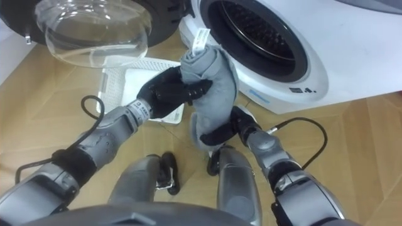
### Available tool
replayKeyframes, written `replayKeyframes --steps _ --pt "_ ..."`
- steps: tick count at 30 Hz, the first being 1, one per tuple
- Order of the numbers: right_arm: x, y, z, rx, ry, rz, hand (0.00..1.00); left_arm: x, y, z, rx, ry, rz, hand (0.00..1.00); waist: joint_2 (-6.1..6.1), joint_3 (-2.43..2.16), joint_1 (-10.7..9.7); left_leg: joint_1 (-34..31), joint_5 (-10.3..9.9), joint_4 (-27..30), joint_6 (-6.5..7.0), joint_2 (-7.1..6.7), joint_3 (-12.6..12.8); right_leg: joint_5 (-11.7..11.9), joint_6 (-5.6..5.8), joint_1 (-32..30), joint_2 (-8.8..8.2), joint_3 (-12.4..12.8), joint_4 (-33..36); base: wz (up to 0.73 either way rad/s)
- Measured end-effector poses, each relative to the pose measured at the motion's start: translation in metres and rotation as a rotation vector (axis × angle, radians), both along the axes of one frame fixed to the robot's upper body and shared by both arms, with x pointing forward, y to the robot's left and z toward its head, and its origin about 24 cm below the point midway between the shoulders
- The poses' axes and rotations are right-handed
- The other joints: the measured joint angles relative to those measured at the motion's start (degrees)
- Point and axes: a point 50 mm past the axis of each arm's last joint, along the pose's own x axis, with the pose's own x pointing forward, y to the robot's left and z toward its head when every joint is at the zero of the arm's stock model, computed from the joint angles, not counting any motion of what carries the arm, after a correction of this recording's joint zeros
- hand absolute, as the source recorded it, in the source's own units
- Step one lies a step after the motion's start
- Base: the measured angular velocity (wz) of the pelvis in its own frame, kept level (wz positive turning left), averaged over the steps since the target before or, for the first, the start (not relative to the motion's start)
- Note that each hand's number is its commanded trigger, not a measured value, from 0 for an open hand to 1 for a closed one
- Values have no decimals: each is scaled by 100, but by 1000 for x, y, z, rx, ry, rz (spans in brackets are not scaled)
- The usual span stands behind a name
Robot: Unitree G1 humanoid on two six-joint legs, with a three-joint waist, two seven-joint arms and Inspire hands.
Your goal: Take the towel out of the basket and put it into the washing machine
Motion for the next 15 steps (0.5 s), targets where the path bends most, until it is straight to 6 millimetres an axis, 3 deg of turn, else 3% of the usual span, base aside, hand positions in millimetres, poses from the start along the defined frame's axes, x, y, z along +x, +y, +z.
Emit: replayKeyframes --steps 13,15 --pt "0 0 -1 5 16 5 100 1 1 2 -22 -13 -13 100 -2 -1 15 53 26 -84 -36 12 2 42 -10 59 48 12 -91 0" --pt "0 0 -1 4 19 4 100 0 2 2 -22 -11 -13 0 -2 -1 29 58 26 -86 -36 9 5 42 -10 59 46 17 -88 0"
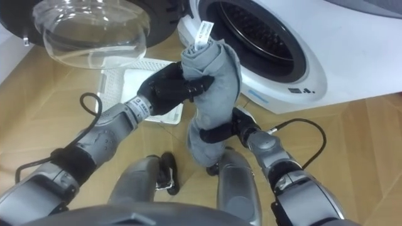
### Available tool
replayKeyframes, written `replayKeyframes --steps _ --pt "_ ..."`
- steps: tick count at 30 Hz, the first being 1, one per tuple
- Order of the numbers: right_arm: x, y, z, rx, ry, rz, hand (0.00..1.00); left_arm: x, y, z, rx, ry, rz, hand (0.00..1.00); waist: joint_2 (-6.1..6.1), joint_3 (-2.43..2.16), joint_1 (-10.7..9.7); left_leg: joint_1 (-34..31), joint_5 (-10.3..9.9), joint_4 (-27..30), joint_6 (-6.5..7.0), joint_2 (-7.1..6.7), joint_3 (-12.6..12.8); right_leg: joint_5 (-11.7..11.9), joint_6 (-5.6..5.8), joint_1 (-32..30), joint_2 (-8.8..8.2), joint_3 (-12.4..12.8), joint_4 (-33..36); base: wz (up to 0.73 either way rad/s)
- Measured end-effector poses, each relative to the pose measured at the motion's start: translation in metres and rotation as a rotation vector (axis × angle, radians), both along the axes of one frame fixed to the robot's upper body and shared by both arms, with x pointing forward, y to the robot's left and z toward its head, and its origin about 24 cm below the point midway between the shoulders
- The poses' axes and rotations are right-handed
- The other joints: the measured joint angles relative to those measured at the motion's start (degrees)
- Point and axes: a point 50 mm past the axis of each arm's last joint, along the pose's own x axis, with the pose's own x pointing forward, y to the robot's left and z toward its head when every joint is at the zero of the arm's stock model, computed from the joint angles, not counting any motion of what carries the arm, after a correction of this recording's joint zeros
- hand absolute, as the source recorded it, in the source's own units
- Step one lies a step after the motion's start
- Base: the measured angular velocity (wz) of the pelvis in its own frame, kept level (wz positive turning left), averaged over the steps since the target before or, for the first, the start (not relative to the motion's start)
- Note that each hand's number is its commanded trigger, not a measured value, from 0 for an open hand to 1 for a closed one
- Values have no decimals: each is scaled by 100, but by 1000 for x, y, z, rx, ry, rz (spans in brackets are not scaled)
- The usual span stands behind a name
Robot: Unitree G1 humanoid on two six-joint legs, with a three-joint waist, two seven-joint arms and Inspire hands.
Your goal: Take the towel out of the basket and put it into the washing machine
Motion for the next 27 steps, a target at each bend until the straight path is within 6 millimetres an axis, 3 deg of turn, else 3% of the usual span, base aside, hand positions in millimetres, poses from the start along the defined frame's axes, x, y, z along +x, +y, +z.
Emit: replayKeyframes --steps 7,14,19,21,27 --pt "-4 -4 -3 -13 20 -5 100 -3 1 -3 -10 8 -4 0 8 -1 56 6 11 -41 -15 -1 -4 5 -7 0 12 6 -14 0" --pt "-12 -16 -7 -35 69 -52 100 -6 13 -9 23 24 45 0 62 -1 296 101 44 -181 -26 -19 75 5 -8 0 7 29 -25 -1" --pt "-14 -26 -9 -15 93 -168 100 -12 41 -33 226 110 192 0 70 -5 485 143 205 -439 -47 -114 23 15 -29 2 -78 -48 -104 10" --pt "-17 -33 -11 -11 129 -236 100 -24 59 -49 345 184 274 0 70 -5 625 145 222 -478 -66 -127 32 2 -49 -3 -77 -58 -110 2" --pt "-9 -49 -8 33 169 -406 100 -38 70 -63 469 261 358 0 47 9 777 80 373 -600 -40 -255 -57 -21 -49 -66 -231 -175 -79 17"
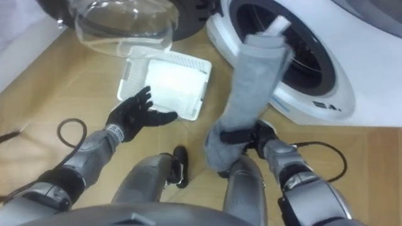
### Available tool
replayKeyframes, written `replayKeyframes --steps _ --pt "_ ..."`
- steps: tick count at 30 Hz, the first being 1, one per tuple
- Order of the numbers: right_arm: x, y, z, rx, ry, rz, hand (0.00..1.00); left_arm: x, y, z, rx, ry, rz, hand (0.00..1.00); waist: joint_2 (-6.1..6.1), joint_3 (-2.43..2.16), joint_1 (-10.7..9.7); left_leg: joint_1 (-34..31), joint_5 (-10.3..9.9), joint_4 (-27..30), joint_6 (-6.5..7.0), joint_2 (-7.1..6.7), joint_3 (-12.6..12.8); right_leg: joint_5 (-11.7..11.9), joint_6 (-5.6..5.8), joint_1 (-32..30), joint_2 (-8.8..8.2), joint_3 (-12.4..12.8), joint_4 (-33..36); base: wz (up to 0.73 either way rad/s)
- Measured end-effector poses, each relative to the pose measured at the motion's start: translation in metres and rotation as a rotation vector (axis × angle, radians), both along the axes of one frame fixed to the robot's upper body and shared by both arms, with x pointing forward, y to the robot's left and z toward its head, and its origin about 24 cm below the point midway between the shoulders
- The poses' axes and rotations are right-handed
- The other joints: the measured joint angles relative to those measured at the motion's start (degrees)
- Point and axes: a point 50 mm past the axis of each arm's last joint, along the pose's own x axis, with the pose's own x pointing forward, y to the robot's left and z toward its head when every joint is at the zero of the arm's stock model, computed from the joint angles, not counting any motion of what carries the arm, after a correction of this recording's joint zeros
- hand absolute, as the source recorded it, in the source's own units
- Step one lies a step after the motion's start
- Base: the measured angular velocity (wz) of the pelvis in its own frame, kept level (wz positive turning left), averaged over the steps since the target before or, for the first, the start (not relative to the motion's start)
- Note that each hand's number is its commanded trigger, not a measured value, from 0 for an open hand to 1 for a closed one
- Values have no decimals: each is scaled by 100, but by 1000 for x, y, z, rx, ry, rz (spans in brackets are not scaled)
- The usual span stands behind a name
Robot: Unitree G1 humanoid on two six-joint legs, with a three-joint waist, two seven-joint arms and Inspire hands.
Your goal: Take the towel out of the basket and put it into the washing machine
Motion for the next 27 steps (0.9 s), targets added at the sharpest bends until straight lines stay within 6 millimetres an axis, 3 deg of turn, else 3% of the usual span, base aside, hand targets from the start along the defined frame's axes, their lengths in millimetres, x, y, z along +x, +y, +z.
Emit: replayKeyframes --steps 10,16,27 --pt "18 -17 13 -15 -3 -64 100 -6 6 -5 46 44 79 0 -110 46 31 -217 48 147 46 -141 -197 -104 27 -161 -221 -141 224 14" --pt "17 -28 15 77 4 -212 100 -8 5 -7 49 72 69 0 -80 52 49 -650 61 317 53 -245 -493 -195 7 -420 -395 -434 423 27" --pt "20 -46 24 324 -40 -518 100 -7 0 -4 41 90 52 0 23 91 293 -1105 60 583 58 -440 -573 -500 -38 -915 -758 -538 1083 16"
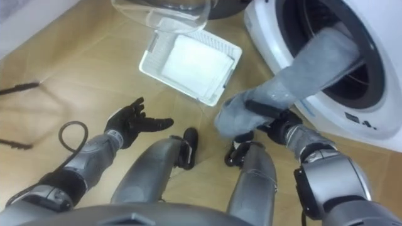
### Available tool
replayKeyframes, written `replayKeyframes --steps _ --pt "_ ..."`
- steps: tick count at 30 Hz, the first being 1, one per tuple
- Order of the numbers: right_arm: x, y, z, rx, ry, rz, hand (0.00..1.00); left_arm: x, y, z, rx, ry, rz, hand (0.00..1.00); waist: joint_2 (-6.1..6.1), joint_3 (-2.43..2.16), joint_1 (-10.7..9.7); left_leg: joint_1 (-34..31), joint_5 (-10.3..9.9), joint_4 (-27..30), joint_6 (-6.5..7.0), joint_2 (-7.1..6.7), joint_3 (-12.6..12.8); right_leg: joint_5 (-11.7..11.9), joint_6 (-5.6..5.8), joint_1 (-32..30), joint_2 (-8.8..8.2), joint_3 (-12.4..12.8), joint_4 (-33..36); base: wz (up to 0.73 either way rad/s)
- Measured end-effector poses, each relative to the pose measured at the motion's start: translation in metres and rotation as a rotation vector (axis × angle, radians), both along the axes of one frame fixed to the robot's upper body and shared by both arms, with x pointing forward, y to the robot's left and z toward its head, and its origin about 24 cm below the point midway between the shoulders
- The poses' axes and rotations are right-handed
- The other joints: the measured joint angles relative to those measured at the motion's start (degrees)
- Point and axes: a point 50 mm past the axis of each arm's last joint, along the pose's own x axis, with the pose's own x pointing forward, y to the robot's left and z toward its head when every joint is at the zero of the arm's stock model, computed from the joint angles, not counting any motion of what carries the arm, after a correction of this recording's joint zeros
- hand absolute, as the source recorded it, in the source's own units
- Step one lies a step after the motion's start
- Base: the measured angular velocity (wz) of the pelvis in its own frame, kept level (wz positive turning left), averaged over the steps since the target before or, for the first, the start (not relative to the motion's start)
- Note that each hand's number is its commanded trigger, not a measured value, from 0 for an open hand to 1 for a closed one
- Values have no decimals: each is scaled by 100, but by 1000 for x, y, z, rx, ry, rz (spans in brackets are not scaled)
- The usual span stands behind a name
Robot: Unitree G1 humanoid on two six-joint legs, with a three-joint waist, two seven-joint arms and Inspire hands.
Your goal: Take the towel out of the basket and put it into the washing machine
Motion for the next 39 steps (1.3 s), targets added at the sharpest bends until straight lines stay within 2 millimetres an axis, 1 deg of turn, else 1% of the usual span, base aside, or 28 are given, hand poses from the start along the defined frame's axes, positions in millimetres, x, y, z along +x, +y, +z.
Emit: replayKeyframes --steps 3,7,10,11,13,16,19,21,22,23,24,27,28,30,34,36,39 --pt "-1 -2 1 57 -13 -74 100 0 -1 2 -8 -9 8 0 13 -3 9 -143 0 112 0 -27 -10 -43 -13 -121 -69 -14 128 11" --pt "0 -4 2 123 -36 -160 100 1 -2 4 -17 -17 8 0 14 -4 14 -307 -11 245 8 -26 -6 -44 -23 -257 -94 -33 220 5" --pt "0 -4 2 205 -59 -257 100 -4 -1 4 -21 -9 28 0 16 -5 12 -341 -45 345 11 -28 21 -52 -30 -291 -100 0 297 -1" --pt "1 -5 3 223 -73 -286 100 -6 -2 4 -26 -9 35 0 33 -16 1 -386 -65 416 18 -14 26 -55 -34 -316 -96 4 334 0" --pt "3 -8 6 248 -96 -331 100 -8 -5 4 -26 -12 25 0 35 -18 17 -452 -84 498 29 -18 46 -71 -37 -390 -99 38 421 0" --pt "11 -9 11 285 -131 -392 100 -11 -7 5 -21 -18 23 0 20 -26 16 -519 -84 550 30 -55 71 -93 -55 -479 -191 50 539 4" --pt "24 -11 22 299 -177 -421 100 -15 -7 6 -4 -22 38 0 1 -29 8 -562 -90 606 42 -86 190 -109 -59 -619 -250 176 677 -7" --pt "34 -14 31 306 -208 -445 100 -14 -6 8 4 -36 48 0 -43 -33 -4 -594 -91 641 50 -89 243 -102 -65 -687 -262 233 724 -7" --pt "36 -14 32 306 -211 -448 100 -15 -5 9 7 -39 48 0 -57 -42 -10 -601 -93 652 53 -86 244 -99 -66 -690 -259 233 724 -5" --pt "38 -15 34 311 -218 -458 100 -15 -1 11 14 -48 50 0 -115 -71 -22 -619 -101 669 63 -87 249 -99 -66 -712 -264 238 742 0" --pt "41 -16 38 320 -231 -470 100 -16 2 13 24 -62 60 0 -187 -79 -40 -628 -107 693 73 -91 259 -100 -65 -730 -269 255 766 0" --pt "51 -22 50 343 -280 -504 100 -18 8 16 43 -73 89 0 -300 -83 -133 -630 -129 778 111 -100 265 -93 -42 -711 -290 261 807 0" --pt "54 -23 53 346 -289 -506 100 -19 9 16 47 -73 91 0 -318 -83 -162 -627 -133 790 117 -101 264 -87 -32 -701 -291 261 806 0" --pt "59 -31 63 347 -321 -525 100 -20 9 16 49 -71 87 0 -373 -94 -232 -617 -152 844 151 -105 272 -67 0 -668 -291 262 807 0" --pt "65 -38 73 351 -350 -555 100 -20 11 16 74 -70 89 0 -453 -96 -316 -601 -172 893 207 -112 330 -44 36 -664 -295 302 825 -6" --pt "67 -40 76 350 -349 -573 100 -19 15 17 93 -76 91 0 -520 -96 -324 -602 -182 917 222 -106 338 -44 37 -662 -298 305 831 -2" --pt "72 -42 83 353 -355 -596 100 -20 18 17 113 -71 113 0 -537 -91 -359 -602 -185 920 227 -108 337 -44 44 -644 -321 295 826 1"
